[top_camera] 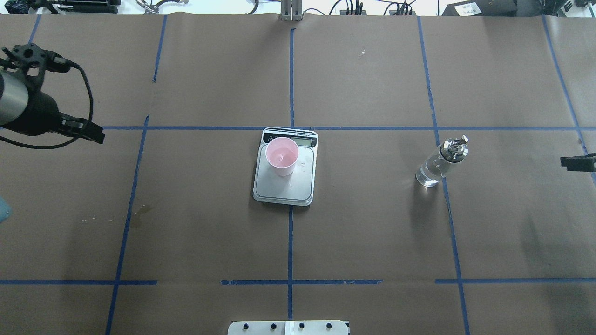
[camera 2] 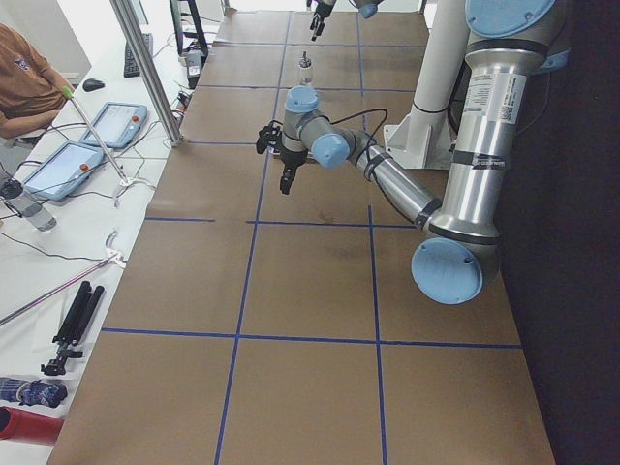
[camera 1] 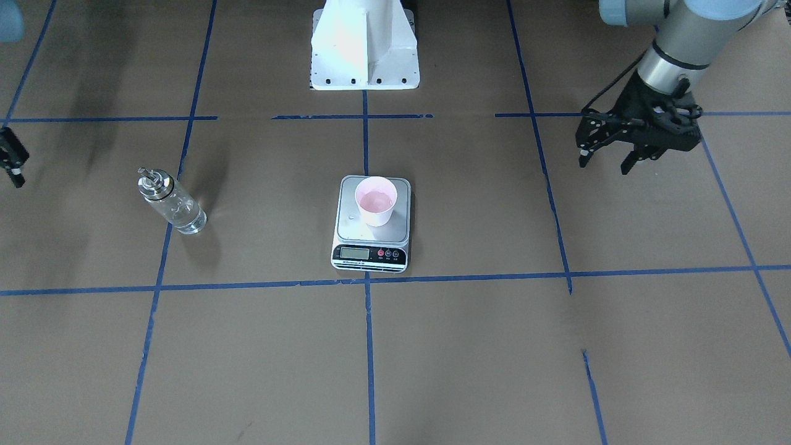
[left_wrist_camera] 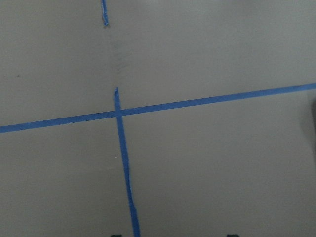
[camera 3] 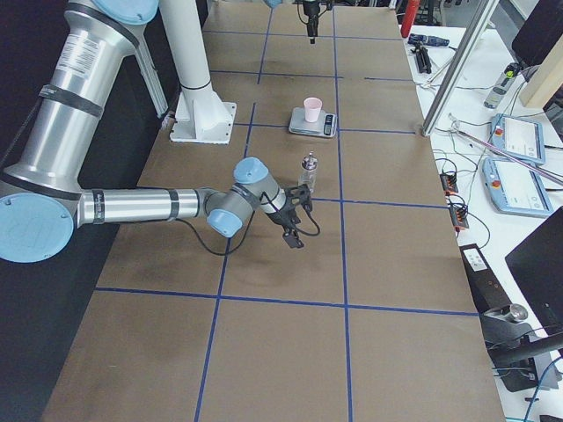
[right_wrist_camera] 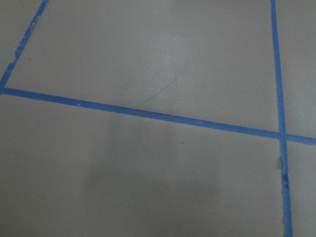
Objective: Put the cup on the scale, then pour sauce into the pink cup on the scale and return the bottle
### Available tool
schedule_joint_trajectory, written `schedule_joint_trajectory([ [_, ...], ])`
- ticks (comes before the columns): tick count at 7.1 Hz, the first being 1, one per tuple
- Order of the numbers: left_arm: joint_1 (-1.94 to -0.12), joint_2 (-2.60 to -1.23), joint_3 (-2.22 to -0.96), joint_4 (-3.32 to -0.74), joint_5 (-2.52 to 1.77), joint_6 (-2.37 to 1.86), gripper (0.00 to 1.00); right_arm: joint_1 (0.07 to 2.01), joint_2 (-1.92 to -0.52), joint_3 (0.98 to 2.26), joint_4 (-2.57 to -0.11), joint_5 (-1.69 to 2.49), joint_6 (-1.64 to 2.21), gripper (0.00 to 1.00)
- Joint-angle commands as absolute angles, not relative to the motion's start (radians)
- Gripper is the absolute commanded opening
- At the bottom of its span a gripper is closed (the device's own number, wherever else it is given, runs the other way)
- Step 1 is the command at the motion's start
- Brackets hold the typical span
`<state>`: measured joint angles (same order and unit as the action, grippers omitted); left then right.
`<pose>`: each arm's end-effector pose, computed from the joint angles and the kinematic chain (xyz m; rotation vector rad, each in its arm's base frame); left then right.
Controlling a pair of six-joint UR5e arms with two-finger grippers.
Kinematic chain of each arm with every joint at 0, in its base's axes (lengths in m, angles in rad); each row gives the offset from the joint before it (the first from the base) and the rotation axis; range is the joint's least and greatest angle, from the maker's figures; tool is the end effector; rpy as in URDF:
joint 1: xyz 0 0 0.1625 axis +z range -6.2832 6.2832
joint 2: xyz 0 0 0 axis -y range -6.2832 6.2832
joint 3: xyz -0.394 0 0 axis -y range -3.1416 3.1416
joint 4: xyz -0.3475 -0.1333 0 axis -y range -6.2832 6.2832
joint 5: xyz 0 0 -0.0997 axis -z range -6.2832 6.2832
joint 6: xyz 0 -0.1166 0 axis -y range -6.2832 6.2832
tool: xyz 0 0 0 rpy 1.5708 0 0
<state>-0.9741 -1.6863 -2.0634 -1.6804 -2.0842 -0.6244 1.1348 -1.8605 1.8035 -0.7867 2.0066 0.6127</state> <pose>0.2026 -0.4336 0.3663 0.2932 0.8042 0.1582 -0.0839 -0.3792 0.5726 0.4104 -0.7177 0.0081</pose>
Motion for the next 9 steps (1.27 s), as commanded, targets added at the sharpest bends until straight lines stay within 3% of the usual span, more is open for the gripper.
schedule_joint_trajectory([
  [1, -1.160, -1.646, -2.015, -1.675, -2.185, -0.343, 0.77, 1.430, -1.662, 1.651, -1.135, 2.278, 0.204, 1.00],
  [2, -1.245, -1.611, -1.985, -1.672, -2.192, -0.199, 0.80, 1.495, -1.555, 1.651, -1.372, 2.269, 0.032, 1.00],
  [3, -1.393, -1.617, -1.892, -1.654, -2.198, -0.052, 1.00, 1.552, -1.454, 1.651, -1.589, 2.257, -0.130, 1.00],
  [5, -1.550, -1.713, -1.615, -1.603, -2.317, 0.173, 1.00, 1.606, -1.431, 1.648, -1.722, 2.275, -0.257, 1.00],
  [6, -1.561, -1.759, -1.536, -1.519, -2.383, 0.176, 1.00, 1.606, -1.445, 1.644, -1.752, 2.322, -0.258, 1.00],
  [9, -1.551, -1.741, -1.558, -1.418, -2.365, 0.178, 1.00, 1.605, -1.485, 1.655, -1.743, 2.356, -0.250, 1.00],
])
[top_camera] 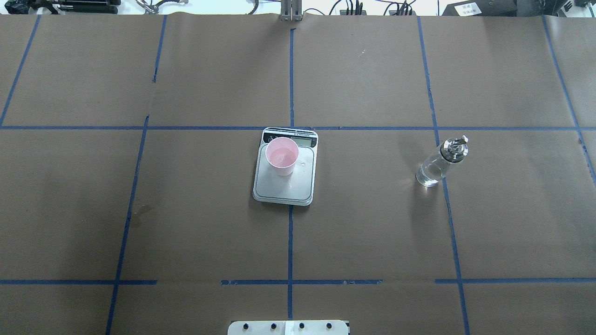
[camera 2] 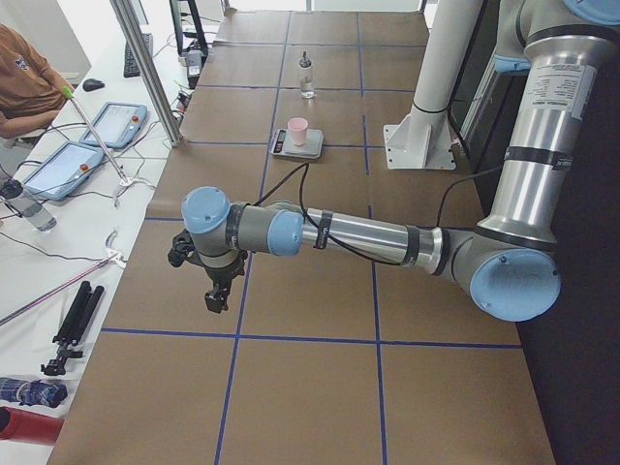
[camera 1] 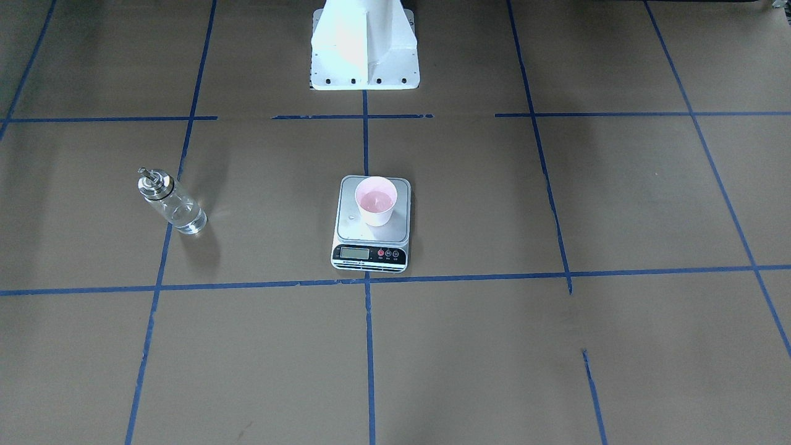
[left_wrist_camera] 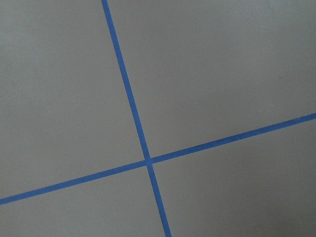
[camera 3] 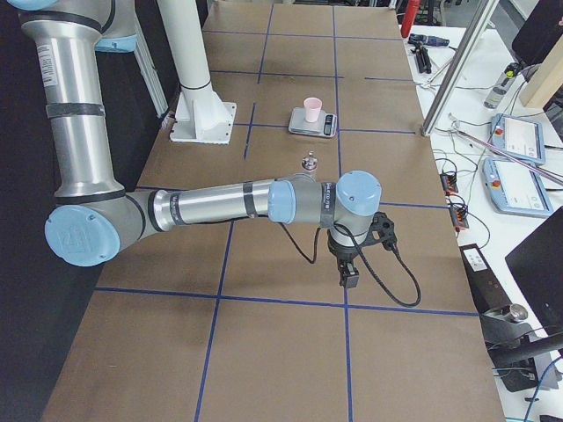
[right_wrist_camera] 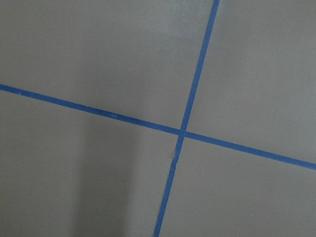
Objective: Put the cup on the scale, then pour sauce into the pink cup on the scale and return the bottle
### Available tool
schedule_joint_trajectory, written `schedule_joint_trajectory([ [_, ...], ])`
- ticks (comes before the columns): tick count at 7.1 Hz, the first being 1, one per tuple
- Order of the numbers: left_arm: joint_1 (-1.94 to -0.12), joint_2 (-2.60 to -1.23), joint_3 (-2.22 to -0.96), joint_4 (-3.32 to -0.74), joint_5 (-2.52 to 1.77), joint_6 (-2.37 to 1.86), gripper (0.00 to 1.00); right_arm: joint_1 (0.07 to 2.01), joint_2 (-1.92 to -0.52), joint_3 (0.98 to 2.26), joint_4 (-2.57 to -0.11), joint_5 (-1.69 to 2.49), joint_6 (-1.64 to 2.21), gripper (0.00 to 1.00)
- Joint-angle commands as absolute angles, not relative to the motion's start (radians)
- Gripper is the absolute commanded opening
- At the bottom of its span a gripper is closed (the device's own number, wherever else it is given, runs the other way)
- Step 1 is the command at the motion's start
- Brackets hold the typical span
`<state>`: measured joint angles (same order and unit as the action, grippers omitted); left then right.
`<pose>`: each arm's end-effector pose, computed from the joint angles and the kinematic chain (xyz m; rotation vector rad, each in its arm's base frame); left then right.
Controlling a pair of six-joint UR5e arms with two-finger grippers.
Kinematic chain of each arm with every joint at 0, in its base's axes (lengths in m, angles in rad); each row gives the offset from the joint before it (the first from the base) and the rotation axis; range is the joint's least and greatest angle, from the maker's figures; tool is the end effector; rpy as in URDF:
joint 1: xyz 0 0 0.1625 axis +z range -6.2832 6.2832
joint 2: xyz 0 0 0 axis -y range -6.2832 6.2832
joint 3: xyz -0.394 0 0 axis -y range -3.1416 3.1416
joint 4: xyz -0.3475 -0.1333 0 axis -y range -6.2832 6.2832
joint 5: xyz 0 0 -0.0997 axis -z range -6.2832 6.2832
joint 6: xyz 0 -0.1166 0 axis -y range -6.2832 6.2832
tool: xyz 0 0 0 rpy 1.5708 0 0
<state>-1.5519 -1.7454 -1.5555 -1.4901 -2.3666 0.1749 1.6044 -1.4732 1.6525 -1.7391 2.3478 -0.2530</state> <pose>-0.0402 -0.5182 0.5689 0.1364 0.7888 0.2146 0.0677 -0.4789 0.5747 0.1215 -0.7691 -0.2125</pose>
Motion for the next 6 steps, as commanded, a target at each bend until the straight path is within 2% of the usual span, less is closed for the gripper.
schedule_joint_trajectory([
  [1, -1.554, -1.711, -1.607, -1.354, -2.365, 0.179, 1.00, 1.588, -1.477, 1.637, -1.752, 2.358, -0.253, 1.00],
  [2, -1.549, -1.603, -1.662, -1.383, -2.370, 0.183, 1.00, 1.566, -1.489, 1.640, -1.770, 2.356, -0.258, 1.00],
  [3, -1.549, -1.588, -1.661, -1.458, -2.372, 0.180, 1.00, 1.546, -1.500, 1.649, -1.811, 2.358, -0.258, 1.00],
  [6, -1.549, -1.525, -1.713, -1.459, -2.382, 0.169, 1.00, 1.493, -1.512, 1.655, -1.812, 2.339, -0.259, 1.00],
])
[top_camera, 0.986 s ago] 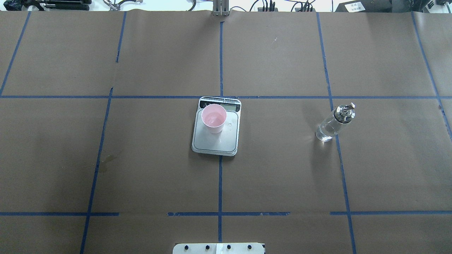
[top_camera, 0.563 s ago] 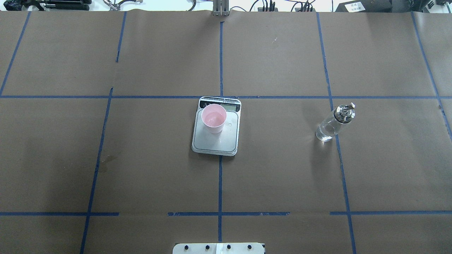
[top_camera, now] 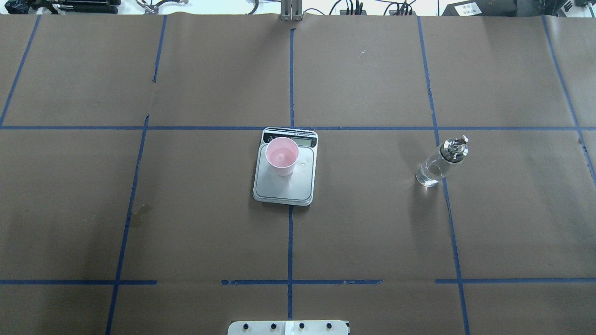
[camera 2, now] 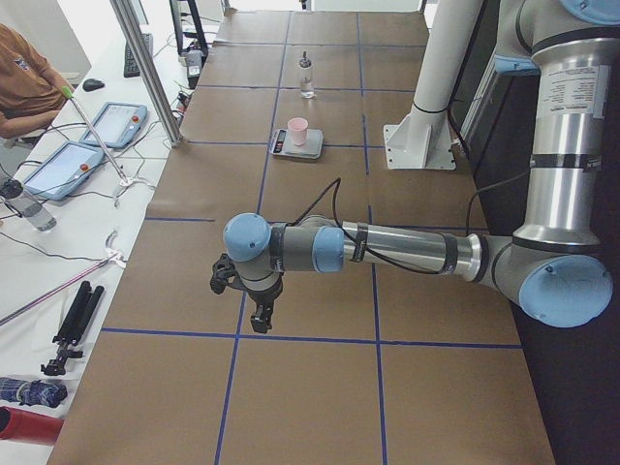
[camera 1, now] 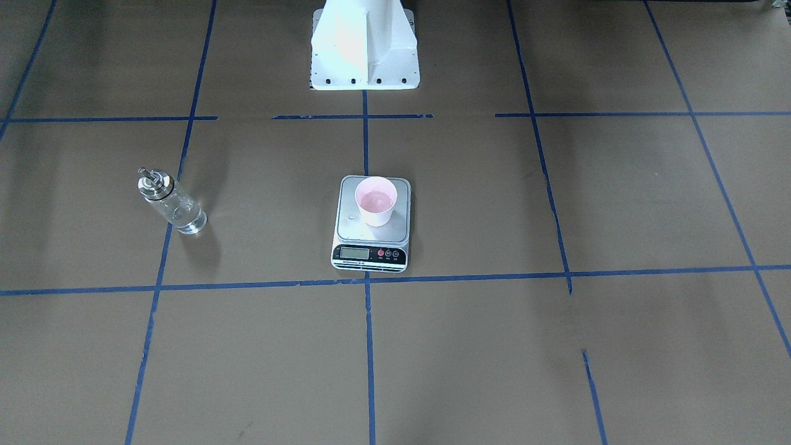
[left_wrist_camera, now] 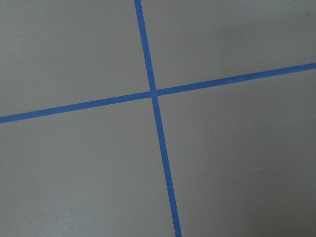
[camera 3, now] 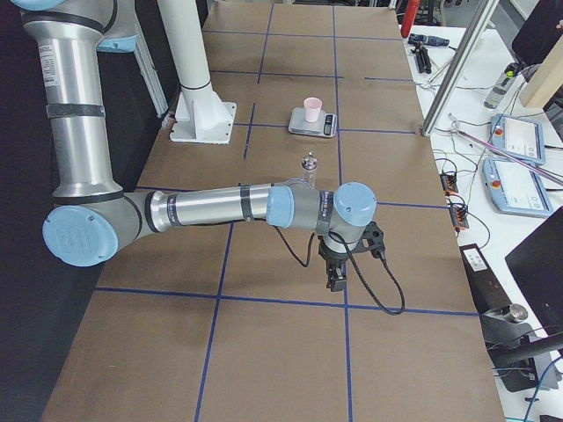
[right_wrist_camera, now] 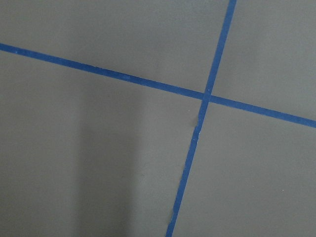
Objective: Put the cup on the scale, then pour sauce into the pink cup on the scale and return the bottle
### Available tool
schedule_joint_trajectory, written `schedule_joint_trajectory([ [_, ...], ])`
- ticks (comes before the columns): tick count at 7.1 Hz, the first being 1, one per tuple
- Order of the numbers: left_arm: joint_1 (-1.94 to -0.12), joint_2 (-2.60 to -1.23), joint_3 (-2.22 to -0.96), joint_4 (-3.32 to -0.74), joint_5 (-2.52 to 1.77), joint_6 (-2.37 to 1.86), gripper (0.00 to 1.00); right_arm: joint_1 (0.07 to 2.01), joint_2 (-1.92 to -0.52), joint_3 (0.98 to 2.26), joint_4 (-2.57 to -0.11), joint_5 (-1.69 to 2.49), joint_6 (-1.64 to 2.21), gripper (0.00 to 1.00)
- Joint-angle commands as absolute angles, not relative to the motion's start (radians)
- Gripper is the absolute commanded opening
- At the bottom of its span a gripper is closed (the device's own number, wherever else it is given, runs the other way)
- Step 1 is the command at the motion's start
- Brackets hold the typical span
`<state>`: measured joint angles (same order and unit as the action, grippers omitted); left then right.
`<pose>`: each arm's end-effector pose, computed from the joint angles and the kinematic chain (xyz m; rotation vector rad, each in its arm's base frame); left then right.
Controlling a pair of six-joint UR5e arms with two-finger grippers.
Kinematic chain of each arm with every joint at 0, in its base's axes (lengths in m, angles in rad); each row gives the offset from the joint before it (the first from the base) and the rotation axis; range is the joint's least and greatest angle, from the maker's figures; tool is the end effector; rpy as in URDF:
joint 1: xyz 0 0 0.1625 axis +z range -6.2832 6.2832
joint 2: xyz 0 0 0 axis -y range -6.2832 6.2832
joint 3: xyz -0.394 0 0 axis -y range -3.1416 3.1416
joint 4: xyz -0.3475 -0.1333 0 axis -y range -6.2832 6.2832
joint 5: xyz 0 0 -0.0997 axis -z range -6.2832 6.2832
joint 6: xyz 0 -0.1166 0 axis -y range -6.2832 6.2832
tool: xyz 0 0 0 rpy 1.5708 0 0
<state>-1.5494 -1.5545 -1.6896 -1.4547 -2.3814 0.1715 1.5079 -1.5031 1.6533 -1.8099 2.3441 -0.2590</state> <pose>-0.0394 -0.4388 0.6026 0.0480 0.8104 0.1767 0.0227 -0.4645 0.5956 -0.0084 -0.7798 -0.2711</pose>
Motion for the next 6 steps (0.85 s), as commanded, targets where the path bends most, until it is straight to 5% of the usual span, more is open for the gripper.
schedule_joint_trajectory([
  [1, -1.552, -1.522, -1.716, -1.459, -2.384, 0.167, 1.00, 1.483, -1.516, 1.655, -1.810, 2.339, -0.259, 1.00],
  [6, -1.551, -1.508, -1.772, -1.460, -2.381, 0.155, 1.00, 1.479, -1.505, 1.648, -1.805, 2.335, -0.250, 1.00],
])
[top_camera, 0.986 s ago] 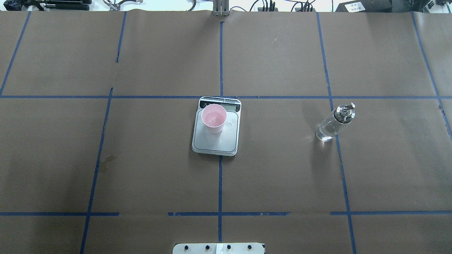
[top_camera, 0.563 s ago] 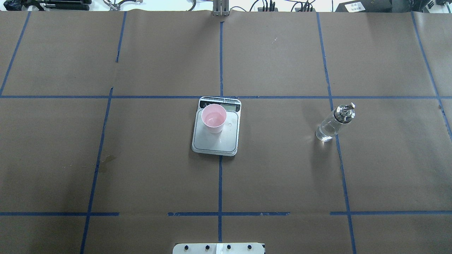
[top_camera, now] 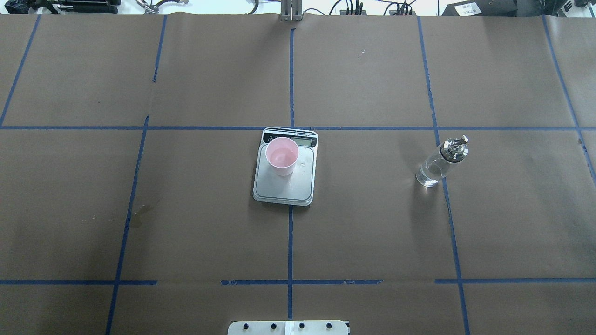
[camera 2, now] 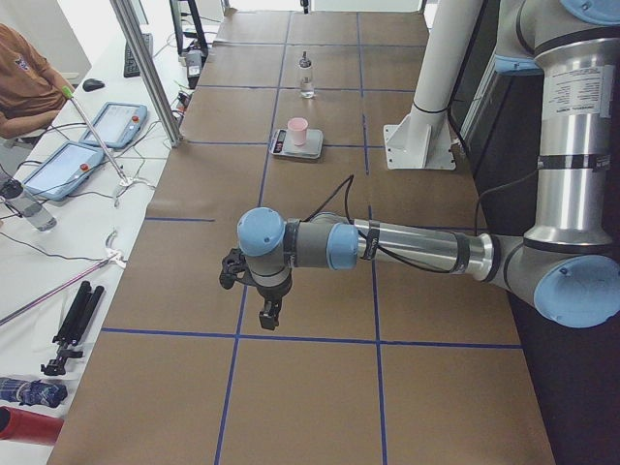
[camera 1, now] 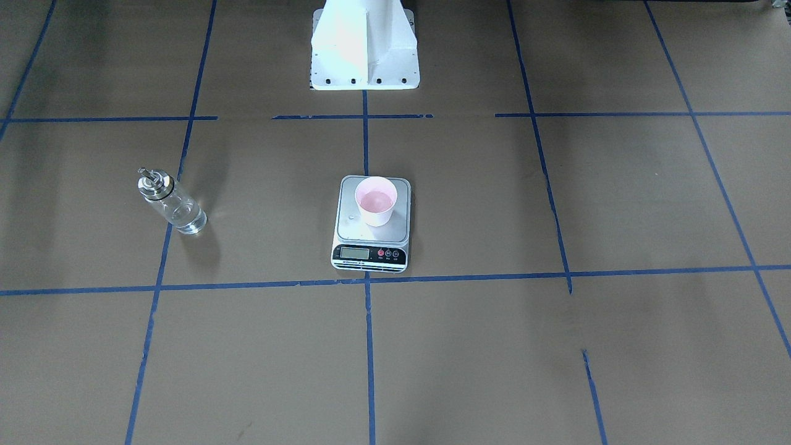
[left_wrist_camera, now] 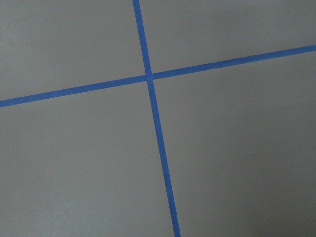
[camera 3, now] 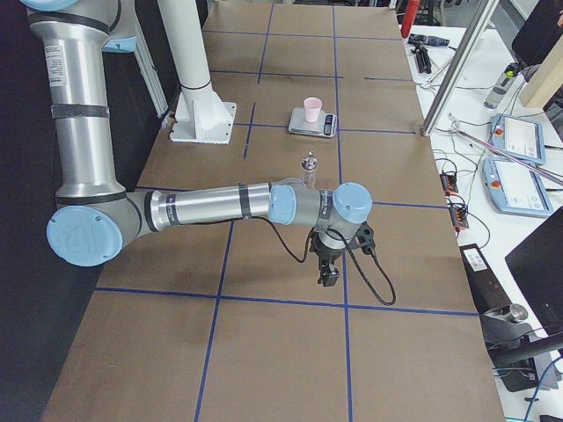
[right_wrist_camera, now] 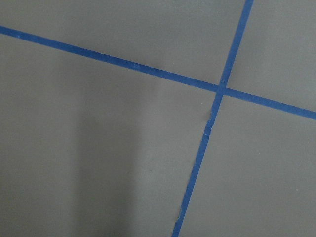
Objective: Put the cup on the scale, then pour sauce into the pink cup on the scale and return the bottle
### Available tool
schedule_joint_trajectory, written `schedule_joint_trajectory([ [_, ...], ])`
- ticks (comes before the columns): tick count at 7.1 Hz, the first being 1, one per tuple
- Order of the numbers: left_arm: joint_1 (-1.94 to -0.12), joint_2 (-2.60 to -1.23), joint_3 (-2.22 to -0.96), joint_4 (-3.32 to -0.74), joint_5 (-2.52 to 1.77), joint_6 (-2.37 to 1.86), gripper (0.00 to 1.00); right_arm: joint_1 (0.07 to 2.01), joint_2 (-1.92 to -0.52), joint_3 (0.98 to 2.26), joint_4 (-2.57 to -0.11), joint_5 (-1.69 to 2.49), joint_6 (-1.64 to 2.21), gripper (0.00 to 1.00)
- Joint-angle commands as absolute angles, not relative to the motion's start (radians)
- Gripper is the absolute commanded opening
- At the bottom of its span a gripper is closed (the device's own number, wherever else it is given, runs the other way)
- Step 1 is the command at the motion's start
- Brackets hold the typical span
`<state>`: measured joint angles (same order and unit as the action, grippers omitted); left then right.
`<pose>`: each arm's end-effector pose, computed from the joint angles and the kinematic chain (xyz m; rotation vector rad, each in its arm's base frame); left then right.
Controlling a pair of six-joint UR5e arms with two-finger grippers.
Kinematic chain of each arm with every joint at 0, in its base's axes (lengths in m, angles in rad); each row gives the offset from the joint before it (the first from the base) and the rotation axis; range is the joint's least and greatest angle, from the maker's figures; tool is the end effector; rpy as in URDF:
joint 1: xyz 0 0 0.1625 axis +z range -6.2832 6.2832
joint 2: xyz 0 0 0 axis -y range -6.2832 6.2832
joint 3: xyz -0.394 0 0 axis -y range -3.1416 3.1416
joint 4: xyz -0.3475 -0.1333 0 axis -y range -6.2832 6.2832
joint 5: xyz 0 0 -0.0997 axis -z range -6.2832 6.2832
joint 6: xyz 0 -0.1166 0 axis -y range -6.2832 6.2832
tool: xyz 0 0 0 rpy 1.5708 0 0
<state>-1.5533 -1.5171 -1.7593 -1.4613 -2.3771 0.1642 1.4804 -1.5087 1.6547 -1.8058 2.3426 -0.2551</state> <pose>-0.0417 -0.4257 0.5874 0.0831 0.8035 0.1819 0.0102 -0.4629 0.5973 -0.0209 -0.7786 -0.2936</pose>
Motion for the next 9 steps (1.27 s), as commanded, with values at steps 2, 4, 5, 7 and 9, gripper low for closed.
schedule_joint_trajectory([
  [2, -1.545, -1.514, -1.747, -1.602, -2.396, 0.147, 1.00, 1.482, -1.511, 1.643, -1.802, 2.315, -0.247, 1.00],
  [4, -1.532, -1.505, -1.778, -1.623, -2.337, 0.146, 1.00, 1.482, -1.516, 1.638, -1.802, 2.316, -0.242, 1.00],
  [5, -1.526, -1.512, -1.731, -1.631, -2.315, 0.143, 1.00, 1.482, -1.511, 1.638, -1.802, 2.316, -0.242, 1.00],
  [7, -1.531, -1.554, -1.713, -1.621, -2.267, 0.144, 1.00, 1.482, -1.519, 1.644, -1.802, 2.321, -0.244, 1.00],
  [9, -1.532, -1.546, -1.672, -1.618, -2.230, 0.140, 1.00, 1.483, -1.525, 1.647, -1.802, 2.321, -0.252, 1.00],
])
